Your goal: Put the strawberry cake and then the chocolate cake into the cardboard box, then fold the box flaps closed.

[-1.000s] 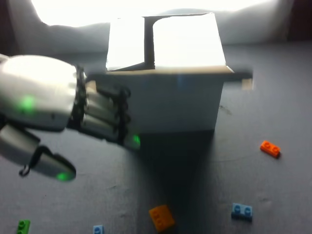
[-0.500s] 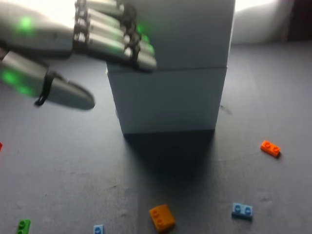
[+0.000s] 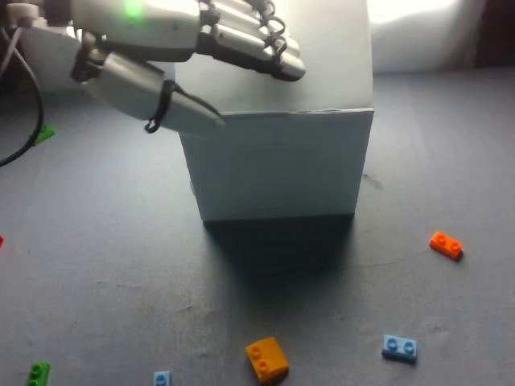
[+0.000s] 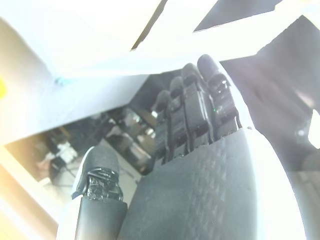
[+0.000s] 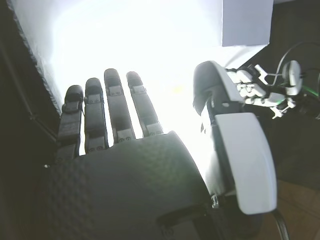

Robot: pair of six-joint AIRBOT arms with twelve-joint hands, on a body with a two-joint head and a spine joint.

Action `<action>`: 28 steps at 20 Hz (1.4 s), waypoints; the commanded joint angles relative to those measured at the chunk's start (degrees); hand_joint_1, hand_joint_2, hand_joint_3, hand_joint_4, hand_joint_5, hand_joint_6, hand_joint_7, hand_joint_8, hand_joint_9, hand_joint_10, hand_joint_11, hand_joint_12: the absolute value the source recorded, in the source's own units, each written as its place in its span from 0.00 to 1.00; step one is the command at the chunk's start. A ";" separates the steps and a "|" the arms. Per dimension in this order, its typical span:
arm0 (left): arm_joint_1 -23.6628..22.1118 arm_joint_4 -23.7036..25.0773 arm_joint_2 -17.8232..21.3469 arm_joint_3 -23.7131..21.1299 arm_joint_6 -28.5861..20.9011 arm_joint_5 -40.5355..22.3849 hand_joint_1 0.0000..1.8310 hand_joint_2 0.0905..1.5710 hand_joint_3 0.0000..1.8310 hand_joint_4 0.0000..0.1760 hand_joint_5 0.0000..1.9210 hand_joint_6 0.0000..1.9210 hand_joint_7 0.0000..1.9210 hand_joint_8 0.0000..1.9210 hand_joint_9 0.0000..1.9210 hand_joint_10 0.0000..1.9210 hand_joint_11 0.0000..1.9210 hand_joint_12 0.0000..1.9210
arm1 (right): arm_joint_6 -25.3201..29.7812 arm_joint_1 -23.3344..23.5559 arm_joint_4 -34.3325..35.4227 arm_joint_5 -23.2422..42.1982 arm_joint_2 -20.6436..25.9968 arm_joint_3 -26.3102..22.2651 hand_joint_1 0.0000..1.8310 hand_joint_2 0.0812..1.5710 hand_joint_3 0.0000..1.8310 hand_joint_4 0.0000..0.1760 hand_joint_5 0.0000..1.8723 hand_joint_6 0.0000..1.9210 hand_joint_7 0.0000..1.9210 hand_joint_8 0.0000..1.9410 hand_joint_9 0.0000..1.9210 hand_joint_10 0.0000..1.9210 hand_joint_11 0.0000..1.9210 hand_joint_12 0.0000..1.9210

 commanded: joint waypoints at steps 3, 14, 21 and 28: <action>1.62 -5.11 -1.52 2.18 0.39 1.99 0.00 0.84 0.00 0.00 0.12 0.00 0.15 0.00 0.17 0.00 0.02 0.45 | 0.19 0.89 0.01 6.62 0.57 0.12 0.00 0.86 0.00 0.00 0.06 0.01 0.09 0.01 0.04 0.01 0.01 0.01; 7.10 -4.78 -3.26 4.20 1.47 3.84 0.00 0.81 0.00 0.00 0.11 0.00 0.14 0.00 0.16 0.00 0.02 0.43 | 0.18 0.47 -2.30 7.60 0.22 0.04 0.00 0.86 0.00 0.00 0.09 0.00 0.08 0.00 0.06 0.00 0.00 0.08; 2.98 -4.71 -1.45 4.60 1.20 2.84 0.00 0.81 0.00 0.00 0.11 0.01 0.15 0.00 0.17 0.00 0.00 0.45 | -0.11 0.11 -2.38 7.60 0.10 0.04 0.00 0.84 0.00 0.00 0.08 0.00 0.09 0.00 0.07 0.01 0.00 0.17; -6.14 1.42 3.59 6.13 -0.64 -0.67 0.00 0.82 0.00 0.00 0.10 0.00 0.15 0.00 0.16 0.00 0.02 0.42 | -0.17 -0.42 -2.38 7.76 0.22 -0.30 0.00 0.84 0.00 0.00 0.09 0.01 0.10 0.00 0.09 0.01 0.00 0.26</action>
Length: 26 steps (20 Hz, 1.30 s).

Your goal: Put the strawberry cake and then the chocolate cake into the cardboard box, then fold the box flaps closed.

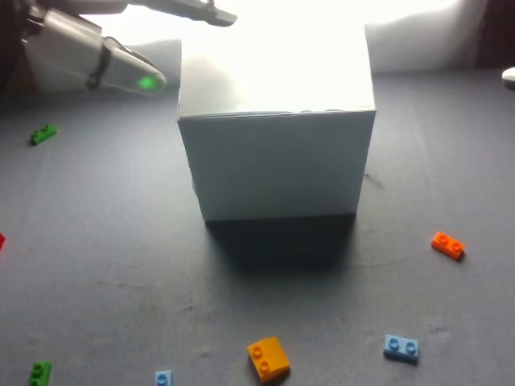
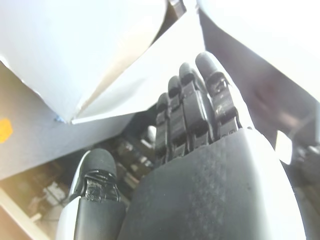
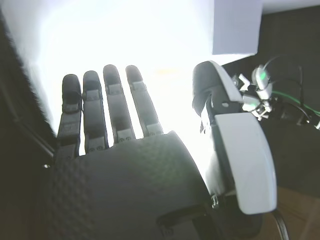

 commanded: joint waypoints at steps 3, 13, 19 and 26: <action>-1.70 -2.66 2.88 0.83 -1.44 -2.18 0.00 0.83 0.00 0.00 0.11 0.00 0.16 0.00 0.17 0.00 0.02 0.43 | -0.19 -0.01 0.60 6.59 0.90 0.03 0.00 0.83 0.00 0.00 0.09 0.00 0.09 0.00 0.09 0.01 0.00 0.36; 10.26 -3.23 10.49 -0.52 -5.68 -4.55 0.00 0.82 0.00 0.00 0.12 0.00 0.16 0.00 0.17 0.00 0.04 0.39 | -0.41 -0.78 -1.68 7.39 0.73 -0.95 0.00 0.84 0.00 0.00 0.10 0.00 0.12 0.00 0.10 0.01 0.00 0.36; 14.00 -4.99 10.92 -1.35 -3.87 -4.49 0.00 0.80 0.00 0.00 0.16 0.00 0.21 0.00 0.22 0.00 0.09 0.41 | -0.67 -1.07 -2.44 7.86 0.49 -1.50 0.00 0.84 0.00 0.00 0.15 0.01 0.17 0.01 0.14 0.02 0.00 0.48; 15.82 -5.98 11.07 -0.41 -3.90 -3.95 0.05 0.83 0.00 0.00 0.58 0.10 0.62 0.19 0.47 0.58 0.27 0.86 | -0.98 -1.47 -3.90 9.57 0.23 -1.82 0.00 0.82 0.00 0.00 0.56 0.30 0.62 0.16 0.42 0.60 0.20 0.99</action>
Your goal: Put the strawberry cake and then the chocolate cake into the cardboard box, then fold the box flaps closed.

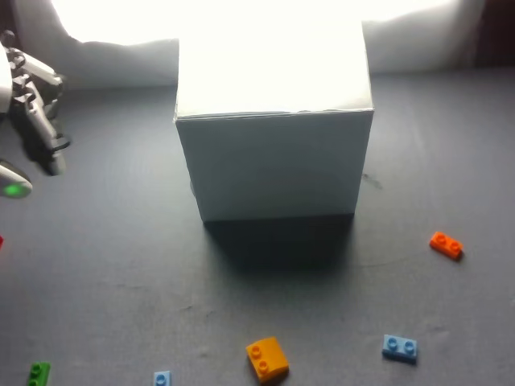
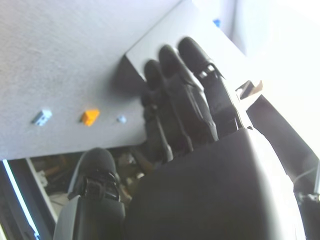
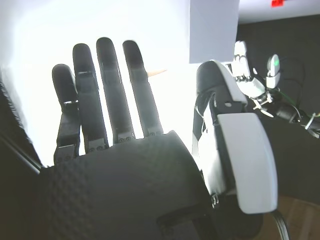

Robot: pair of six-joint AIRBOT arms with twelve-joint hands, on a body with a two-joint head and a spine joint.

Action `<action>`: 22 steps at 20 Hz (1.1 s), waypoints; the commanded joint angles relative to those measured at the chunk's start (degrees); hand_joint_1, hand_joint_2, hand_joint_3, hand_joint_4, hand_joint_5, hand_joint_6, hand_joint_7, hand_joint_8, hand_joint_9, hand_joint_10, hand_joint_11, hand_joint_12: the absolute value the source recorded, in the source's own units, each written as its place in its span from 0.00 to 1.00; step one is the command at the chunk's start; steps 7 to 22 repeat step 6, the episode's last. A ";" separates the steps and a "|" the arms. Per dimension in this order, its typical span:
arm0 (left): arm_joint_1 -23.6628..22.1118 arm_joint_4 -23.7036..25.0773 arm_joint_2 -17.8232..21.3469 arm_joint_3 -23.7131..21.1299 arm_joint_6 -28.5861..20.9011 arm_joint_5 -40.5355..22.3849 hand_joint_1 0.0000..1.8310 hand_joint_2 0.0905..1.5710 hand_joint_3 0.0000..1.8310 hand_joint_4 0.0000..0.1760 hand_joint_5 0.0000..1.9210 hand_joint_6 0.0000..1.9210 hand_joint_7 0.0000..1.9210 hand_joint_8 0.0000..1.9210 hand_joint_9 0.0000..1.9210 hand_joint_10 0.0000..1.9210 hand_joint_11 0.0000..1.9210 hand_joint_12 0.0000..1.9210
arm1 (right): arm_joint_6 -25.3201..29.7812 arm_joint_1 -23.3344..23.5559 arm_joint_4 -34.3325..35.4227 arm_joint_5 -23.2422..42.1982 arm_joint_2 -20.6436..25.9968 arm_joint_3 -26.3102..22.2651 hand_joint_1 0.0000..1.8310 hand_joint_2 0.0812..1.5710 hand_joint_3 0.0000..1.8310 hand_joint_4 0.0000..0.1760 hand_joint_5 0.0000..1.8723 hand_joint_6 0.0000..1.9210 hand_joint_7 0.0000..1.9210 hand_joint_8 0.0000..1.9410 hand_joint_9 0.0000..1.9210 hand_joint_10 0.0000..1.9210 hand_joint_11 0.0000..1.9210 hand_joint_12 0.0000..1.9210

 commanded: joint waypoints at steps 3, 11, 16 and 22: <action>-0.28 -5.10 0.72 1.13 0.95 -1.61 0.05 0.86 0.00 0.00 0.48 0.72 0.56 0.68 0.53 0.85 0.42 0.96 | 0.09 0.46 0.30 7.17 0.32 0.09 0.01 0.85 0.00 0.00 0.58 0.56 0.64 0.59 0.53 0.88 0.35 1.00; -0.26 -5.17 0.56 1.14 0.99 -1.85 0.08 0.89 0.00 0.00 0.47 0.83 0.56 0.74 0.55 0.86 0.46 0.95 | 0.10 0.49 -1.83 7.77 -0.10 0.11 0.00 0.86 0.00 0.00 0.58 0.78 0.64 0.82 0.63 0.98 0.53 1.00; -0.26 -5.17 0.56 1.14 0.99 -1.85 0.08 0.89 0.00 0.00 0.47 0.83 0.56 0.74 0.55 0.86 0.46 0.95 | 0.10 0.49 -1.83 7.77 -0.10 0.11 0.00 0.86 0.00 0.00 0.58 0.78 0.64 0.82 0.63 0.98 0.53 1.00; -0.26 -5.17 0.56 1.14 0.99 -1.85 0.08 0.89 0.00 0.00 0.47 0.83 0.56 0.74 0.55 0.86 0.46 0.95 | 0.10 0.49 -1.83 7.77 -0.10 0.11 0.00 0.86 0.00 0.00 0.58 0.78 0.64 0.82 0.63 0.98 0.53 1.00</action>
